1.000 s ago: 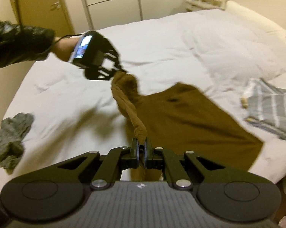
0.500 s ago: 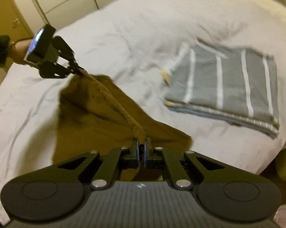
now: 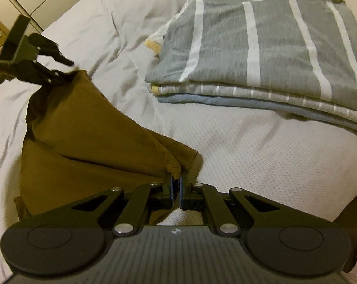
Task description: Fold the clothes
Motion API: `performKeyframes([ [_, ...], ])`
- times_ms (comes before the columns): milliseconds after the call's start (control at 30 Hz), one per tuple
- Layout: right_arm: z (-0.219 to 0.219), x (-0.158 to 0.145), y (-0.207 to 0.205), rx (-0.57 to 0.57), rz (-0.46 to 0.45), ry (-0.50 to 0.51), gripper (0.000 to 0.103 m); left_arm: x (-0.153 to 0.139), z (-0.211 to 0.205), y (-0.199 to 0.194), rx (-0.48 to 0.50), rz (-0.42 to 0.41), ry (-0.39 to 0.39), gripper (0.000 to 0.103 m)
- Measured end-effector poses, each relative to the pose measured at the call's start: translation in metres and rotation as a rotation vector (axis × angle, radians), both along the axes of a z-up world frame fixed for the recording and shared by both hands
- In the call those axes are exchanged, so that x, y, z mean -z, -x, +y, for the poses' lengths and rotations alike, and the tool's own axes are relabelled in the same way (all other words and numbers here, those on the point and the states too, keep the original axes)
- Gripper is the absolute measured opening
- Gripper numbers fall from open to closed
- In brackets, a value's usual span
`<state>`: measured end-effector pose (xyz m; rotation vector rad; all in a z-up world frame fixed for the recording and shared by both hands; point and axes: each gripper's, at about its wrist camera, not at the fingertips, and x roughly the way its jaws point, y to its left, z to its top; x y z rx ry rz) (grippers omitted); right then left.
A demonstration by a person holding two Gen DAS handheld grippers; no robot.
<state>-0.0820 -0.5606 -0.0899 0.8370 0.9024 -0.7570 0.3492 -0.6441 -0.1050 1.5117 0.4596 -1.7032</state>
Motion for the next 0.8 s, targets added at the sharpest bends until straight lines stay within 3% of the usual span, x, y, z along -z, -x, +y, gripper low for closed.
performKeyframes([
  [167,-0.001,-0.003,-0.002,-0.007,0.016,-0.006,0.004,-0.021,0.019,-0.021,-0.133,0.045,0.032,0.042],
  [433,-0.003,-0.005,0.001,-0.025,0.032,-0.014,0.004,-0.009,0.035,-0.027,-0.220,0.098,-0.001,0.038],
  [467,-0.003,-0.004,0.002,-0.026,0.033,-0.014,0.004,-0.008,0.037,-0.028,-0.231,0.105,-0.005,0.037],
  [533,-0.004,-0.004,0.004,-0.023,0.040,-0.014,0.004,-0.005,0.041,-0.029,-0.252,0.118,-0.013,0.020],
  [700,-0.007,-0.007,0.021,0.049,0.075,0.017,0.000,0.001,0.026,-0.026,-0.261,0.125,0.032,0.018],
  [800,-0.012,-0.009,0.032,0.073,0.078,0.023,0.000,0.008,0.021,-0.025,-0.278,0.127,0.018,0.019],
])
